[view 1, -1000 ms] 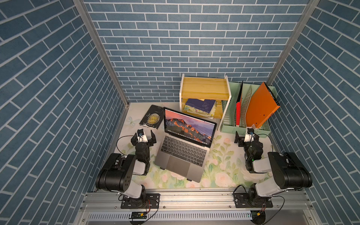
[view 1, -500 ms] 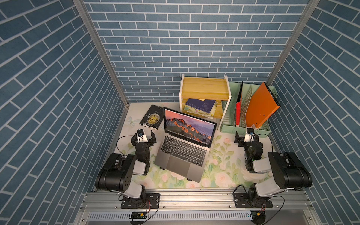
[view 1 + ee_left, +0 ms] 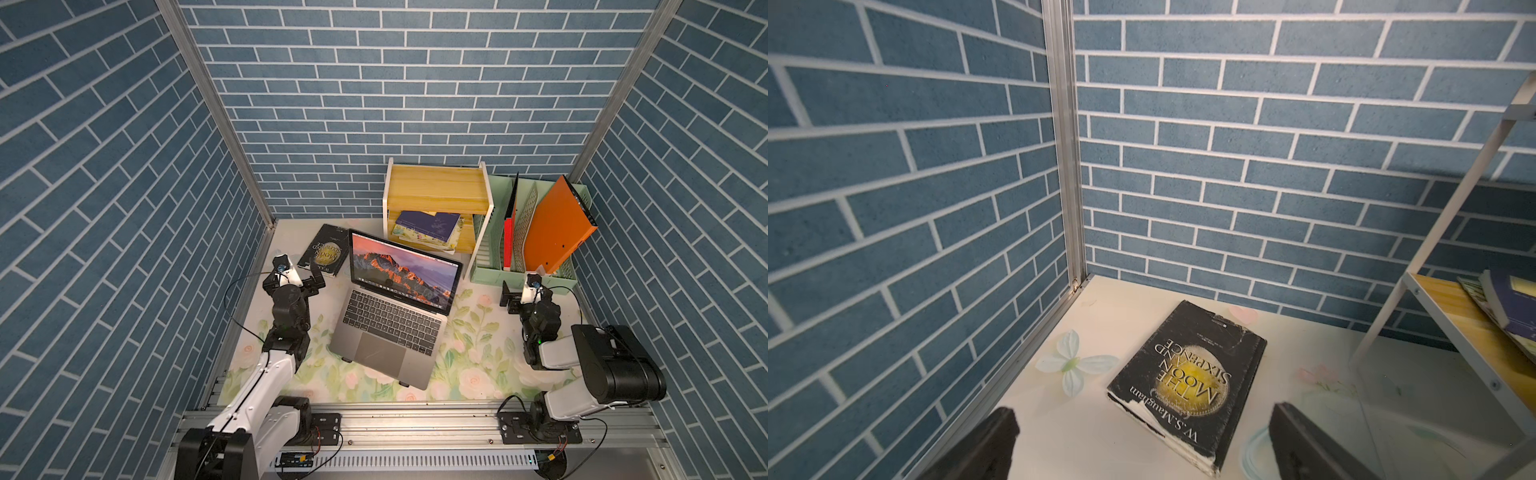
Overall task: Close the laptop lid and set it aside
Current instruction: Close the lid of the laptop.
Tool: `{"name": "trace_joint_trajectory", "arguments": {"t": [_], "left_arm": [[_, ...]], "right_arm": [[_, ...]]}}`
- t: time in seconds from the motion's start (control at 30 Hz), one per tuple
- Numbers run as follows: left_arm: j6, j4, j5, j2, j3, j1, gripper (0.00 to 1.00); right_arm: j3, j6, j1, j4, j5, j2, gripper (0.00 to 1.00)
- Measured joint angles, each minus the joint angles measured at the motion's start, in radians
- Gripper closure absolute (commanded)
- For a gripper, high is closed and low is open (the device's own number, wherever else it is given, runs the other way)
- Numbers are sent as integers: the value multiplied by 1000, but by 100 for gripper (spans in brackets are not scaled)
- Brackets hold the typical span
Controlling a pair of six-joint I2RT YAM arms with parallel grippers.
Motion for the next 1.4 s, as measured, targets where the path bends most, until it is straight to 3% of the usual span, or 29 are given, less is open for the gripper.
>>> {"name": "trace_joint_trajectory", "arguments": {"t": [0.27, 0.57, 0.8, 1.03, 1.23, 1.4], "left_arm": [[-236, -266, 89, -236, 67, 0, 0], [-530, -362, 251, -289, 135, 0, 0], [-737, -249, 431, -203, 121, 0, 0], [-893, -87, 559, -178, 33, 0, 0], [-971, 37, 600, -173, 8, 0, 0], [-1026, 140, 634, -156, 8, 0, 0]], "right_arm": [[5, 0, 0, -29, 8, -10, 0], [47, 4, 0, -224, 8, -235, 0], [115, 100, 0, -497, -19, -475, 0], [147, 352, -1, -787, -70, -731, 0], [73, 566, -3, -787, -234, -903, 0], [8, 690, -3, -684, -354, -958, 0]]}}
